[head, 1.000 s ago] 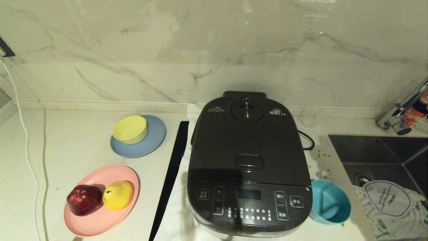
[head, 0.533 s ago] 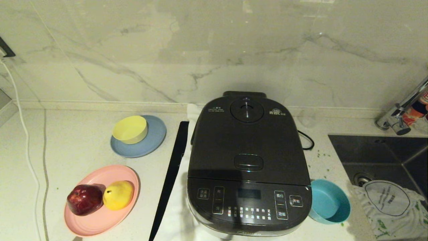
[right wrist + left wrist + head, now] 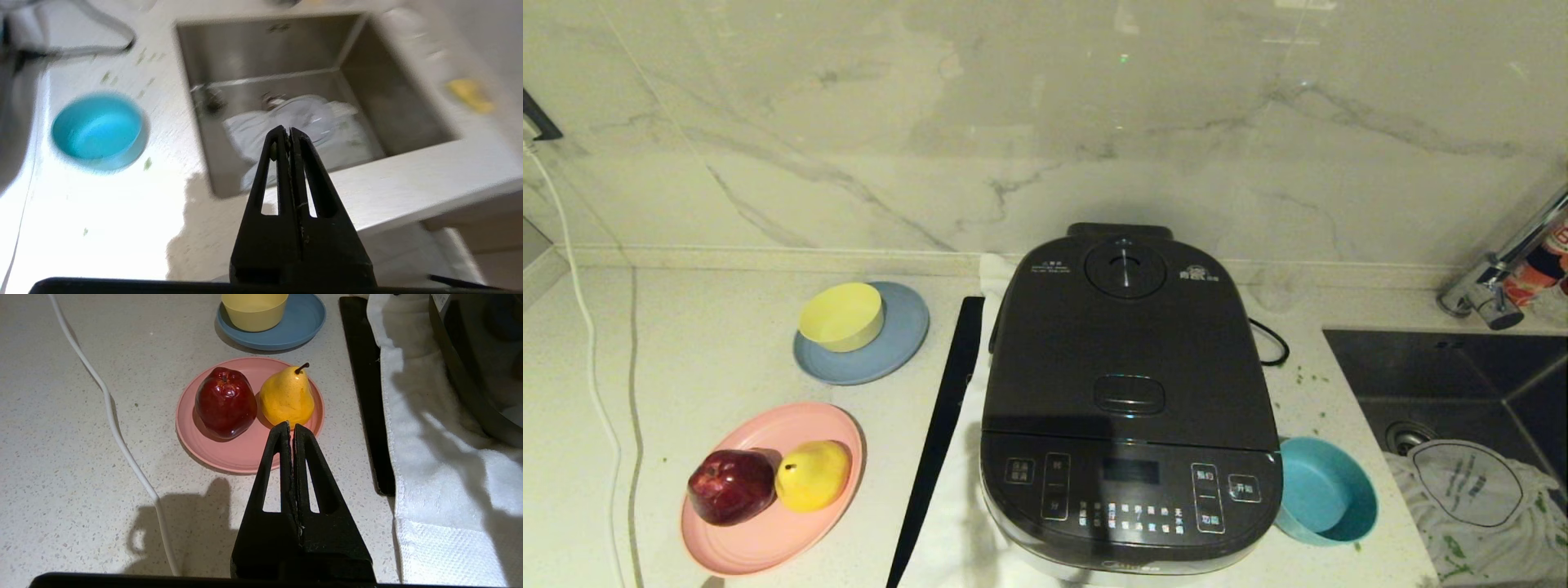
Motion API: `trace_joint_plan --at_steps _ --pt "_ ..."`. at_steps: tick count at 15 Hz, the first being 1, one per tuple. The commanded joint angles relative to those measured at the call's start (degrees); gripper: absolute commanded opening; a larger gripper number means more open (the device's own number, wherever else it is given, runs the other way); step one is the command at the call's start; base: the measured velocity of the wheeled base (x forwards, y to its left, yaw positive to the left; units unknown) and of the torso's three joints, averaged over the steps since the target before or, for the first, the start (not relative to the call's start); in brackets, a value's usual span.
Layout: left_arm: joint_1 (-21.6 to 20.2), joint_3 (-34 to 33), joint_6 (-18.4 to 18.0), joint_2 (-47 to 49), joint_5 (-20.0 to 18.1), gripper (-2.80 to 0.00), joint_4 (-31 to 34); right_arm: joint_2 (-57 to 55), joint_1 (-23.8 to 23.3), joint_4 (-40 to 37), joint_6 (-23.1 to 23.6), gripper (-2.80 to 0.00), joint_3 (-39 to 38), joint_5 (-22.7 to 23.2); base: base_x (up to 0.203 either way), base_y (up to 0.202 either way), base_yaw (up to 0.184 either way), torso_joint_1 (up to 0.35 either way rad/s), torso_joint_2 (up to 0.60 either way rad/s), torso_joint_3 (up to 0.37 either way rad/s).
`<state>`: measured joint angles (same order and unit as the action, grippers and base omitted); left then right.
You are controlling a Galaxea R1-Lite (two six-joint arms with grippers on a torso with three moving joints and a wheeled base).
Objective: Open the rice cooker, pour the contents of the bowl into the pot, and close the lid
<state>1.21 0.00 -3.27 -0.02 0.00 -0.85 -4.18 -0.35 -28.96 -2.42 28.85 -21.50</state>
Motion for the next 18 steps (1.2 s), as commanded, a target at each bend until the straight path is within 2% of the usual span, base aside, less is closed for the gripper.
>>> trace_joint_plan --at_steps 1,3,4,5,9,12,18 --pt "0.0 -0.5 0.0 -0.2 0.0 -2.80 0.0 3.9 0.0 7.9 0.2 -2.80 -11.1 1.3 0.000 0.000 0.000 0.000 0.00 0.000" --pt "0.0 -0.5 0.0 -0.2 0.0 -2.80 0.0 4.0 0.0 22.4 2.6 -2.80 -22.2 3.7 0.000 0.000 0.000 0.000 0.00 0.000" --pt "0.0 -0.5 0.0 -0.2 0.0 -2.80 0.0 4.1 0.0 30.1 3.8 -2.80 -25.5 6.5 0.000 0.000 0.000 0.000 0.00 0.000" --pt "0.0 -0.5 0.0 -0.2 0.0 -2.80 0.0 4.1 0.1 33.0 4.4 -2.80 -26.5 9.0 0.000 0.000 0.000 0.000 0.00 0.000" --pt "0.0 -0.5 0.0 -0.2 0.0 -2.80 0.0 4.2 0.0 27.1 5.0 -2.80 -26.1 15.4 0.000 0.000 0.000 0.000 0.00 0.000" --pt "-0.1 -0.5 0.0 -0.2 0.0 -2.80 0.0 4.2 0.1 28.1 6.0 -2.80 -29.1 23.4 0.000 0.000 0.000 0.000 0.00 0.000" --pt "0.0 -0.5 0.1 -0.2 0.1 -2.80 0.0 4.0 0.1 28.6 6.3 -2.80 -28.8 23.3 0.000 0.000 0.000 0.000 0.00 0.000"
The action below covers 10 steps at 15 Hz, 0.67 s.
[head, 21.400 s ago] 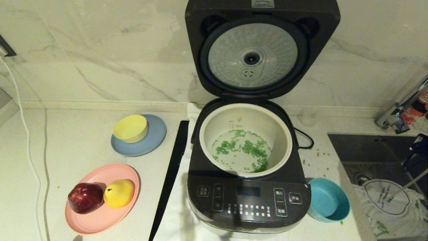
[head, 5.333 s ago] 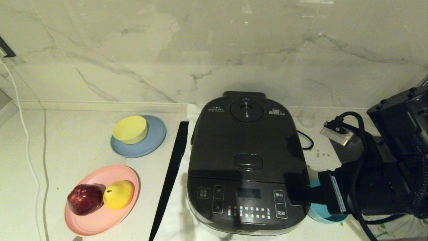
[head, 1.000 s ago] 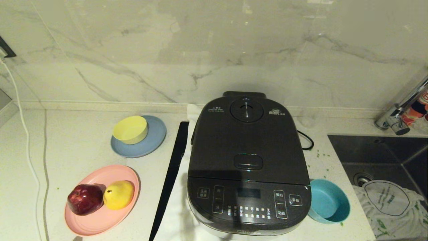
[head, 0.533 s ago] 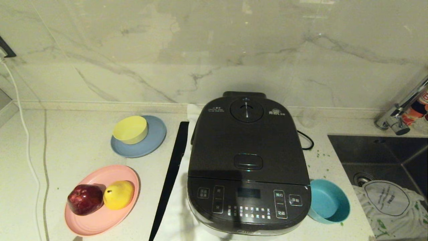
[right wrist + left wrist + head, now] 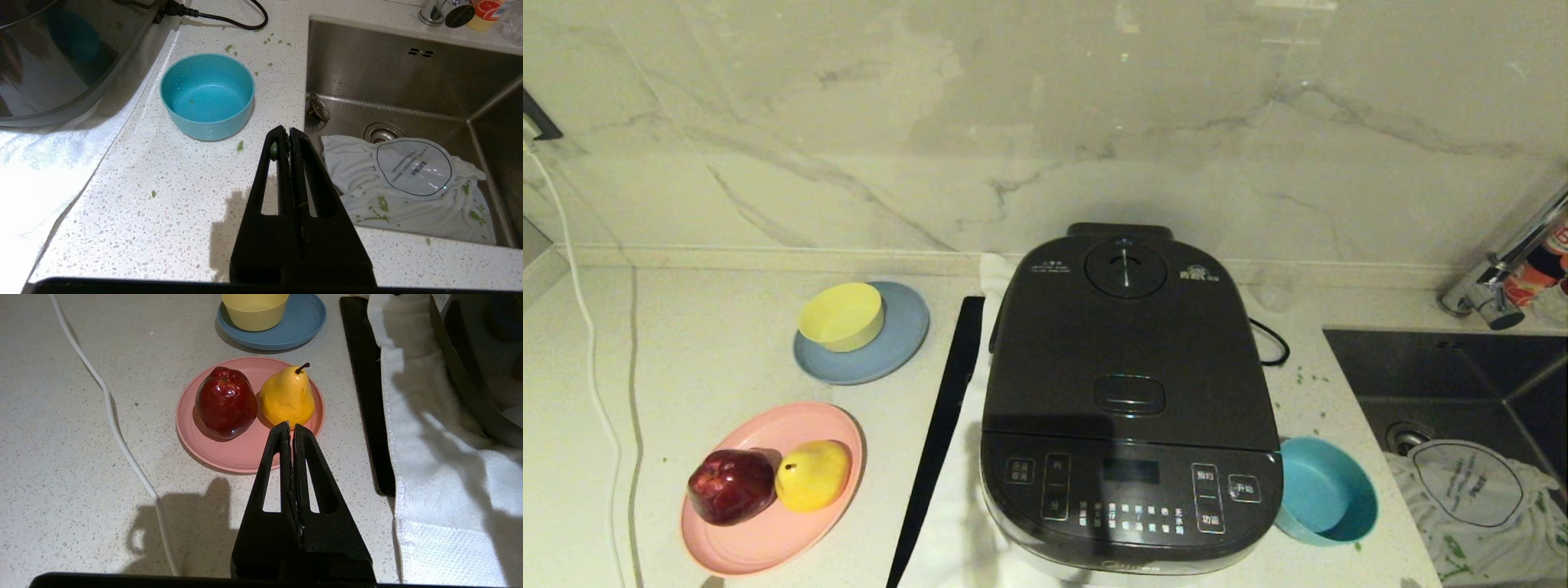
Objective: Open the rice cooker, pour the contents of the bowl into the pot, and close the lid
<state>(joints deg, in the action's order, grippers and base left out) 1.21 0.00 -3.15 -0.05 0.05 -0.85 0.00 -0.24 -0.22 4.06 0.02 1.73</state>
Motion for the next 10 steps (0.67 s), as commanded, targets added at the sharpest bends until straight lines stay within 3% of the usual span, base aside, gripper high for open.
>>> trace_joint_plan --at_steps 1,10 --pt "0.0 -0.5 0.0 -0.1 0.0 -2.80 0.0 -0.1 0.0 -0.1 -0.2 -2.80 0.0 0.0 0.000 0.000 0.000 0.000 0.00 0.000" --pt "0.0 -0.5 0.0 -0.1 0.0 -2.80 0.0 -0.3 0.0 0.0 0.1 -2.80 0.0 0.1 0.000 0.000 0.000 0.000 0.00 0.000"
